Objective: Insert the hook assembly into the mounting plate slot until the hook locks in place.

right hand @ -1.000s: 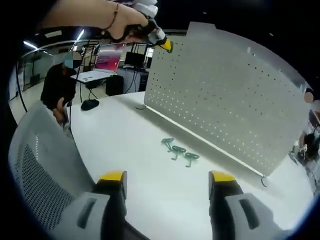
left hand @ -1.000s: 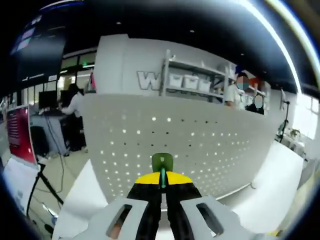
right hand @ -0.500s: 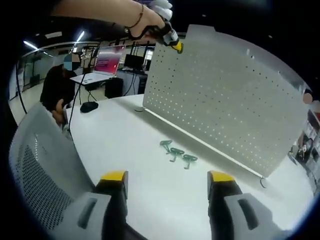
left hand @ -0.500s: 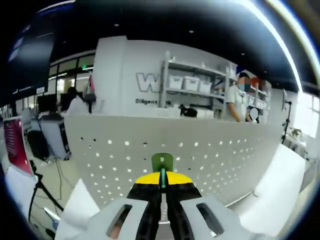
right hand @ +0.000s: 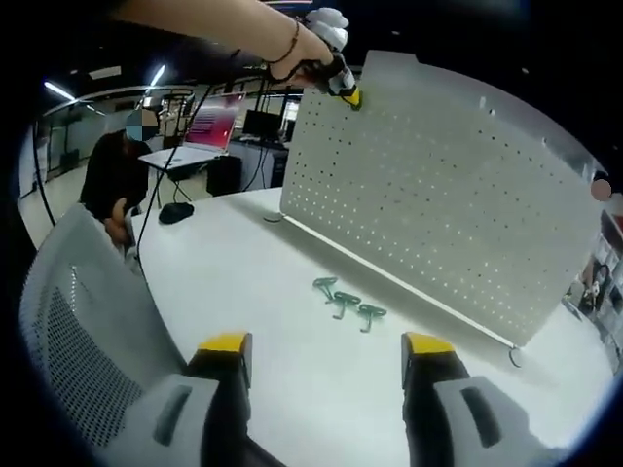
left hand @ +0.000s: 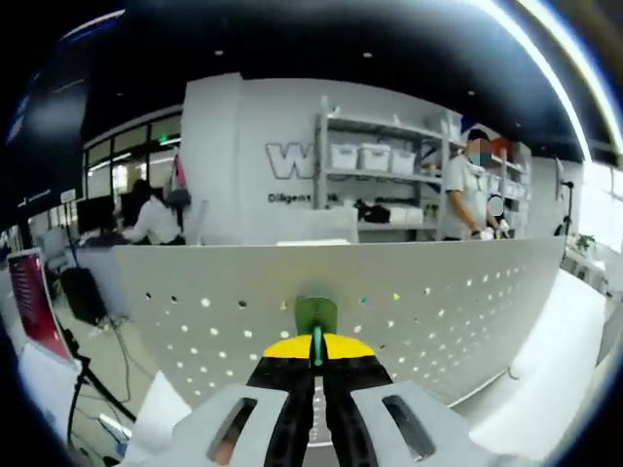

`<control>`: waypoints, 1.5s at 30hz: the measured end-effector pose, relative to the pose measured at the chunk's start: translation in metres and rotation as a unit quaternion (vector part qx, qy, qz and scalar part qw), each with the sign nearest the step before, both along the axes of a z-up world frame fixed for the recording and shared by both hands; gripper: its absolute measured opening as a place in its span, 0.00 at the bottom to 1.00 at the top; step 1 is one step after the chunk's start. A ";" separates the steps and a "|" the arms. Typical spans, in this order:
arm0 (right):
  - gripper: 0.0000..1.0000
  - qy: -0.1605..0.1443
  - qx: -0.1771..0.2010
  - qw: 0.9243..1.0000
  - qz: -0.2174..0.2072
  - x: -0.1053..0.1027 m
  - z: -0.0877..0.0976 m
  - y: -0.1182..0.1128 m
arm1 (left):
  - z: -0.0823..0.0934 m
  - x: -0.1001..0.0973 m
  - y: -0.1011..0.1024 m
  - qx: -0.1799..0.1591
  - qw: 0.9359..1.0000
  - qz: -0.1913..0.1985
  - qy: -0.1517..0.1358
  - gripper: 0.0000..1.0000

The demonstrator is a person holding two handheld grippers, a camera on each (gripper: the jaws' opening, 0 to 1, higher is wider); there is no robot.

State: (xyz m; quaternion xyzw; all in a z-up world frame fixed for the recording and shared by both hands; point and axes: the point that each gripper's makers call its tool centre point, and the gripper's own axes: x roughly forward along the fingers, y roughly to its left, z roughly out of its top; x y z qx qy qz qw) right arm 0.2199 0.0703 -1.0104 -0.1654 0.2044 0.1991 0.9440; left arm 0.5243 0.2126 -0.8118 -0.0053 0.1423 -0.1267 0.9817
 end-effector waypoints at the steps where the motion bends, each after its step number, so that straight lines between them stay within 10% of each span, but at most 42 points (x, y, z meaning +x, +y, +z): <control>1: 0.59 0.000 0.000 1.000 0.000 0.000 0.000 0.000 | 0.000 0.000 -0.001 0.005 1.000 0.000 0.000 0.01; 37: 0.59 -0.013 0.009 1.000 -0.011 0.001 0.006 -0.005 | -0.013 -0.007 -0.010 0.021 0.997 -0.022 0.076 0.04; 45: 0.60 -0.004 0.007 1.000 -0.014 0.002 0.002 -0.007 | -0.026 -0.017 0.000 0.009 0.996 -0.016 0.091 0.26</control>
